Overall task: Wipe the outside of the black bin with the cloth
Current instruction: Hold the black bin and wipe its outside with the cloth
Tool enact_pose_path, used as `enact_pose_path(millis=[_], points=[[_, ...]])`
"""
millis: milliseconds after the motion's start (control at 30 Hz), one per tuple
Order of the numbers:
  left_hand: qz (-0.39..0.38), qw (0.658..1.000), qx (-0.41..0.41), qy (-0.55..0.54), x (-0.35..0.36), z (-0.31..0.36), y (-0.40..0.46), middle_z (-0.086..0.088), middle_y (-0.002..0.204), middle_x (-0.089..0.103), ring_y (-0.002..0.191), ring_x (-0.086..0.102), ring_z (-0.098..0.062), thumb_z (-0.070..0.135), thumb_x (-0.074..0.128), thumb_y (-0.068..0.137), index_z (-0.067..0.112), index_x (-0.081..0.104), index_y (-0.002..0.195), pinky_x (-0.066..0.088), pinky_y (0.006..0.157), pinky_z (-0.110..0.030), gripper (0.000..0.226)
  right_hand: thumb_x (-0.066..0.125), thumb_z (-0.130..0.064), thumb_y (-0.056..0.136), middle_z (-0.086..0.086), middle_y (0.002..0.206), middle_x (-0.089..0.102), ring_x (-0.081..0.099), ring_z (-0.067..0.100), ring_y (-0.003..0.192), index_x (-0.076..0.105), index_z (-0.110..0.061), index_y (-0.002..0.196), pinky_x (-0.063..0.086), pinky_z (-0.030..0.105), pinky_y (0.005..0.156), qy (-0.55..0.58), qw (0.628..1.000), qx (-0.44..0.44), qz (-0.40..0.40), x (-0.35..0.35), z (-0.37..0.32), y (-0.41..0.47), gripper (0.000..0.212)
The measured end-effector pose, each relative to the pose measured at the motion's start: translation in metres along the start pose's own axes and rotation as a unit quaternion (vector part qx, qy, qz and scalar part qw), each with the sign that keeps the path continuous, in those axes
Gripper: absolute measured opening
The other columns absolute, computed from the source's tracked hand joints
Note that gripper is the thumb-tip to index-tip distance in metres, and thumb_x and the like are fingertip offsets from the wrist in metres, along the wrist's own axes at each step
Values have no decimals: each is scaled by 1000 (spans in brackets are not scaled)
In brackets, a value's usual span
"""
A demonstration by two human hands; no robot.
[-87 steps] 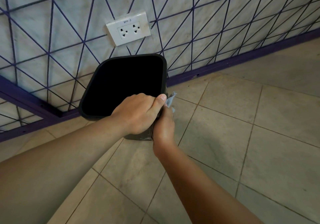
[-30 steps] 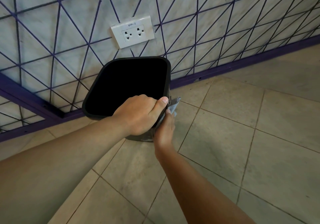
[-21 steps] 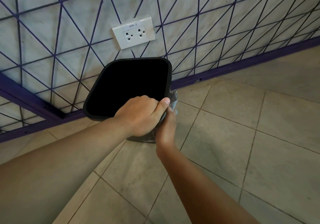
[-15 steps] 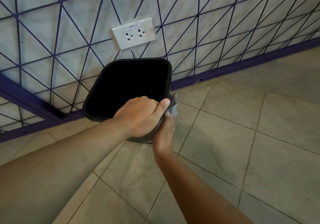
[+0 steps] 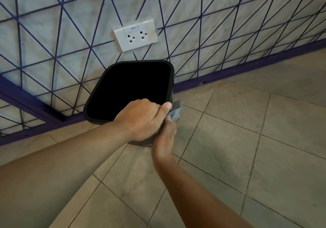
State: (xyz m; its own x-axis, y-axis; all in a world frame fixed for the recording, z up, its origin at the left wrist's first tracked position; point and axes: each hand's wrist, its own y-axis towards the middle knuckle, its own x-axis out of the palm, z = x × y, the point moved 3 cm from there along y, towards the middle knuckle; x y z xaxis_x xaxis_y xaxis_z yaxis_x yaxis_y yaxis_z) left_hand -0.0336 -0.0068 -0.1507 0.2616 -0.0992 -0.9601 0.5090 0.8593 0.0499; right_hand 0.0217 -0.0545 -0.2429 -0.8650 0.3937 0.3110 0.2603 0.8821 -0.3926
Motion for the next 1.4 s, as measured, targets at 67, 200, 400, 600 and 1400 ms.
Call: enact_pose_path(millis=[67, 200, 400, 600, 1400], points=[[6, 1000, -3, 7, 0, 1, -1, 5, 46, 48, 45, 50, -7, 50, 21, 102, 27, 42, 51, 35, 51, -31, 60, 25, -46, 116, 16, 173, 41, 34, 30, 166, 37, -12, 170, 29, 53, 136, 17, 999, 25, 14, -5, 5, 6, 65], [-14, 1000, -9, -13, 0, 0, 0, 4, 53, 58, 53, 59, -11, 53, 19, 100, 27, 55, 59, 47, 57, -35, 61, 25, -56, 104, 5, 180, 33, 25, 22, 170, 31, -20, 174, 24, 52, 139, -9, 1000, -11, -10, 0, -3, -1, 78], [-12, 1000, -9, -19, 0, 1, 0, 5, 52, 54, 53, 56, -12, 52, 21, 101, 31, 46, 53, 42, 56, -34, 58, 27, -50, 110, 9, 176, 41, 30, 26, 168, 38, -14, 171, 25, 51, 138, -5, 999, -37, 3, -1, -4, 6, 72], [-11, 1000, -7, -8, -1, 0, 0, 5, 52, 54, 53, 55, -9, 58, 14, 96, 29, 46, 55, 39, 56, -33, 60, 26, -46, 108, 20, 165, 51, 40, 36, 162, 47, -4, 163, 31, 56, 134, -9, 999, -38, 7, -6, 4, 7, 72], [-13, 999, 20, -22, -5, -4, 0, 6, 52, 53, 51, 55, -6, 43, 21, 104, 29, 45, 61, 38, 54, -25, 52, 32, -65, 89, 13, 173, 45, 37, 26, 165, 38, -12, 170, 28, 53, 137, -27, 990, -110, -79, -5, -23, 13, 97]])
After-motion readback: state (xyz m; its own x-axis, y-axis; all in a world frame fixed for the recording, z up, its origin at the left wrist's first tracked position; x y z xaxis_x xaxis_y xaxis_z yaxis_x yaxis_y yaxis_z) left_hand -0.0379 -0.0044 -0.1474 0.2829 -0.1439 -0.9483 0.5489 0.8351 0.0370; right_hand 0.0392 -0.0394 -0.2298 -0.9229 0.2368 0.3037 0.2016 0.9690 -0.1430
